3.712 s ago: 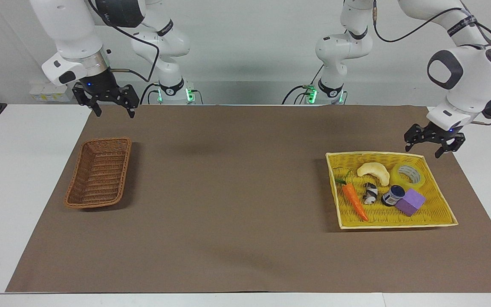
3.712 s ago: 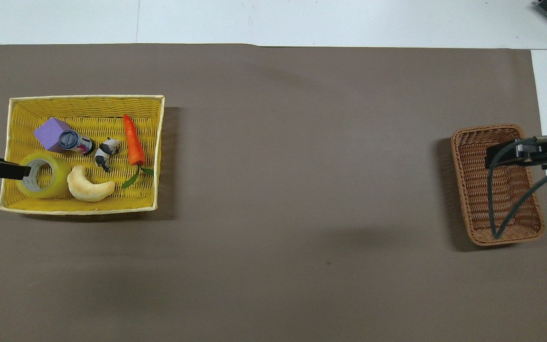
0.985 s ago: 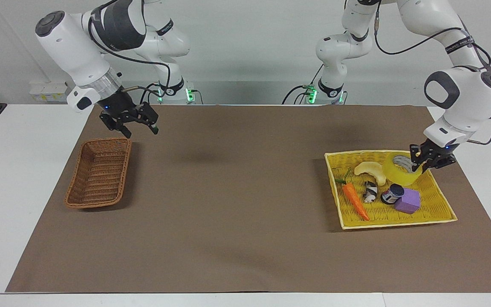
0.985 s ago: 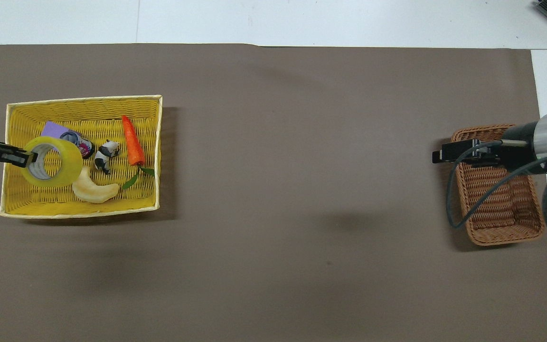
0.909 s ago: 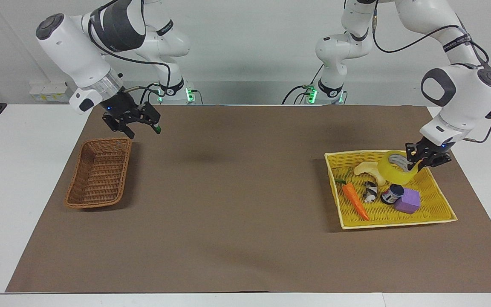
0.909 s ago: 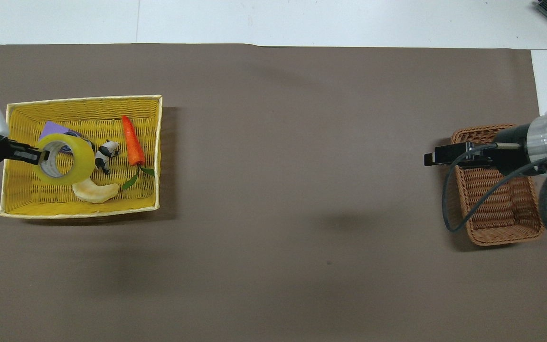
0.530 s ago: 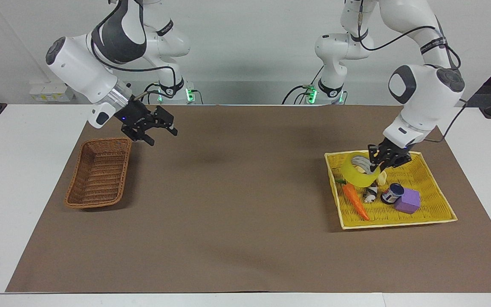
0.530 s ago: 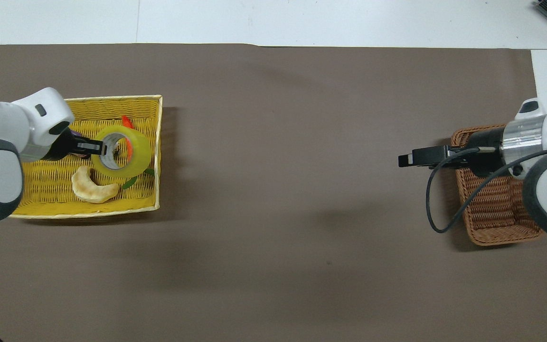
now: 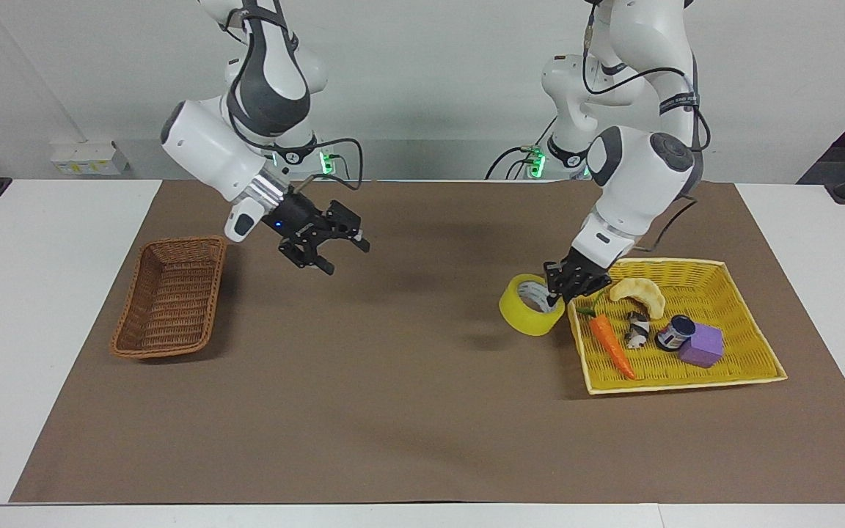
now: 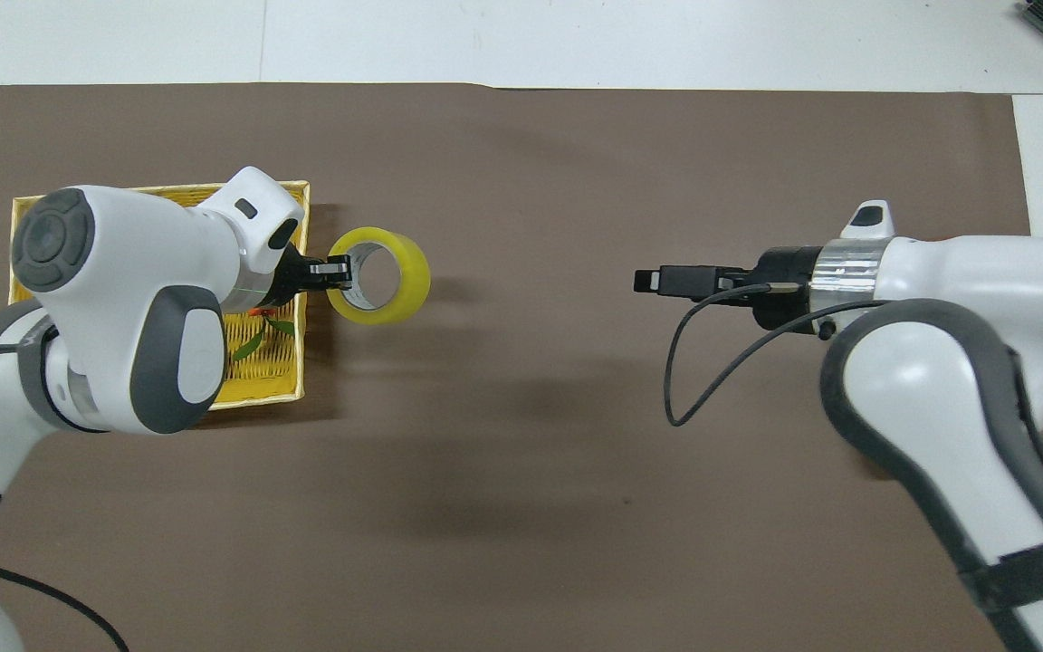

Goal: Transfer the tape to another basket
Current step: 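Lift the tape with the left gripper while the right gripper reaches forward, then carry the tape toward the right gripper and grasp its rim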

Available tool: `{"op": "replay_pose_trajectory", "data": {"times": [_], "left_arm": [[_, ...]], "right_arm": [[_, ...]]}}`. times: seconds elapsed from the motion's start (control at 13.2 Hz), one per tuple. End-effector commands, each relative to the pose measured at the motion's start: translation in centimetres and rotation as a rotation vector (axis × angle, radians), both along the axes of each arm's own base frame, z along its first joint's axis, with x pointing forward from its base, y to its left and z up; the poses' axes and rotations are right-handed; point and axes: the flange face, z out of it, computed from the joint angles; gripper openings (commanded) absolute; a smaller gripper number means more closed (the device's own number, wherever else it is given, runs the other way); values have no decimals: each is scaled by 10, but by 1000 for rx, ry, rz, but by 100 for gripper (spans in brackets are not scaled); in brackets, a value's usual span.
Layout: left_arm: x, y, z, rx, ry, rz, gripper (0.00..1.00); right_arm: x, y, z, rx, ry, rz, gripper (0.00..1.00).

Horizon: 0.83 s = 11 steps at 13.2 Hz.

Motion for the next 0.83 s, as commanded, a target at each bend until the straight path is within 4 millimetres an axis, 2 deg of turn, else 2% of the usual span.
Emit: {"op": "replay_pose_trajectory", "data": {"times": [0.0,0.15,0.23,0.38,0.45,0.61,0.76], "left_arm": [[-10,-35,7,-50,-8,63,0],[-21,-66,14,-84,-13,108,0],[-28,-83,15,-100,-6,116,0],[-38,-108,25,-135,-2,147,0],[-42,-121,29,-149,-2,157,0],[-43,-138,37,-201,-1,224,0],[-44,-147,40,-215,0,239,0]], "right_arm": [[1,26,-12,8,-15,-44,100],[17,61,-26,-5,-53,-105,100],[25,68,-27,2,-47,-119,100],[26,81,-26,6,-52,-114,100],[28,83,-24,8,-57,-112,100],[30,84,-36,-8,-43,-110,100],[31,85,-43,-19,-46,-107,100]]}}
